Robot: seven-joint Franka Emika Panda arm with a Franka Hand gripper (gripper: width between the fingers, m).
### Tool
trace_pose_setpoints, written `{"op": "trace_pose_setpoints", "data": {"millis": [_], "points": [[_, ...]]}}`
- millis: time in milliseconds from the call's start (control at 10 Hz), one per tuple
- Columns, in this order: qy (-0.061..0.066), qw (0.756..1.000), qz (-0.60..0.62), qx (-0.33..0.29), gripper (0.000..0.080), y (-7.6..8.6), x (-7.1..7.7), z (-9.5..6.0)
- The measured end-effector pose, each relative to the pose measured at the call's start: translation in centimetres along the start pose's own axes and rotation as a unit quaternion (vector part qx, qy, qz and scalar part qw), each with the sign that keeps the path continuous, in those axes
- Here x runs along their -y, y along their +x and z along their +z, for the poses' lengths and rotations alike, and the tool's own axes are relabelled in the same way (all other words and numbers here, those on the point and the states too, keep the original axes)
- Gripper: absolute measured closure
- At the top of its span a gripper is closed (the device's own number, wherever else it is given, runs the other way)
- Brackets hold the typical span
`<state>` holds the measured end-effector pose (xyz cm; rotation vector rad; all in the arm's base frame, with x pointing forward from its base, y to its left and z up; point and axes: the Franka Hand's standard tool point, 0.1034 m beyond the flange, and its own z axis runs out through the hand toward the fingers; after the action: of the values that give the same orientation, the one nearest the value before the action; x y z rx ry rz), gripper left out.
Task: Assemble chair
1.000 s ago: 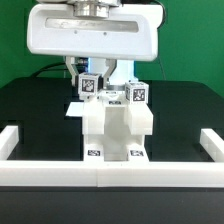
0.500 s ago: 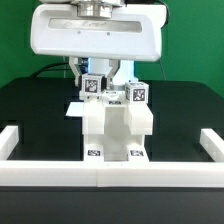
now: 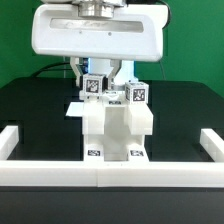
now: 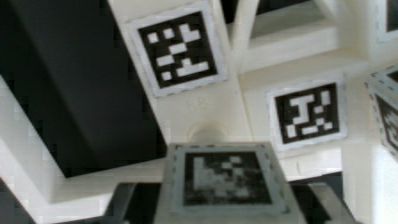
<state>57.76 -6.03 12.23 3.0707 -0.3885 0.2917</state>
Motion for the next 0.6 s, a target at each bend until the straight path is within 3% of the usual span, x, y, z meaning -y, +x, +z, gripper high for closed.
{"op": "trace_pose_setpoints", "data": {"millis": [300, 600], "points": [[0.0, 1.0, -0.001, 0.0, 0.0524, 0.0, -0.1, 0.0], [0.0, 1.0, -0.002, 0.002, 0.0524, -1.1, -0.5, 0.2]]}}
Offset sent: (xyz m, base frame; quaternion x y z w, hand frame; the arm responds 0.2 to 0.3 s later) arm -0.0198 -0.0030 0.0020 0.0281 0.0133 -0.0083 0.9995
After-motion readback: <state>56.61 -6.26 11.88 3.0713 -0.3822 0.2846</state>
